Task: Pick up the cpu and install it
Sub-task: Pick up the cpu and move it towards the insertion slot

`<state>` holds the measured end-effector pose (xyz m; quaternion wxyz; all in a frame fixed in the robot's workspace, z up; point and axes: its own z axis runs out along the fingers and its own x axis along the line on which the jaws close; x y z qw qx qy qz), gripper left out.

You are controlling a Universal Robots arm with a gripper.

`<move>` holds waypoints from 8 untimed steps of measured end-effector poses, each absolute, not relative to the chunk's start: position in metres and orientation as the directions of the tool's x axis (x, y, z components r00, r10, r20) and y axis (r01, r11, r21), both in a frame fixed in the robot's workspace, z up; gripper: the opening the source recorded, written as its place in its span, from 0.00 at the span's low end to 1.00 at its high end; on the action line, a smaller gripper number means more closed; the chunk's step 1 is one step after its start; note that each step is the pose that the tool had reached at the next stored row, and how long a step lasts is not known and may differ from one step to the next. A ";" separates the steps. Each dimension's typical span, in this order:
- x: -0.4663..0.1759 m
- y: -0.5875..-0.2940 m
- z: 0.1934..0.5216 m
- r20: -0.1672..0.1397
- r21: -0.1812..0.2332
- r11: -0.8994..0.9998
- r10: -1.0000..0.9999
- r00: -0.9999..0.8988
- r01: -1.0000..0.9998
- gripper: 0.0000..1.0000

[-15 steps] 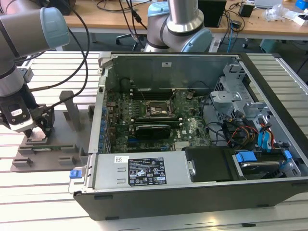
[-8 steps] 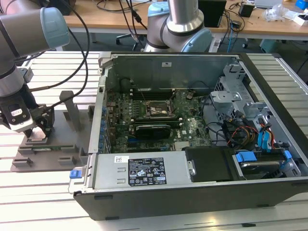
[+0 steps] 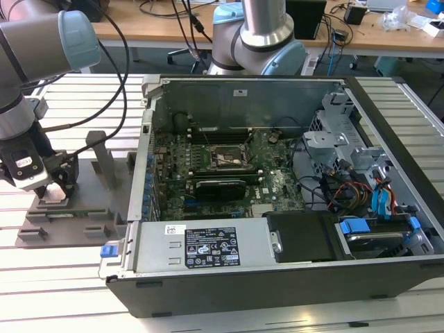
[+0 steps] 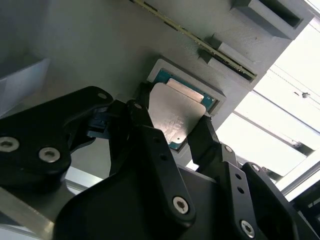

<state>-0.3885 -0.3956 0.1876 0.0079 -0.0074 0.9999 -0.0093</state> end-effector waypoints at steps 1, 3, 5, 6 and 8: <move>-0.388 -0.396 0.188 -0.016 -0.019 1.000 -0.015 -1.000 -0.015 0.55; -0.388 -0.396 0.189 -0.016 -0.019 1.000 -0.015 -1.000 -0.015 0.55; -0.388 -0.396 0.194 -0.016 -0.019 1.000 -0.015 -1.000 -0.015 0.55; -0.388 -0.396 0.196 -0.016 -0.019 1.000 -0.015 -1.000 -0.015 0.55; -0.389 -0.396 0.200 -0.016 -0.019 1.000 -0.015 -1.000 -0.015 0.55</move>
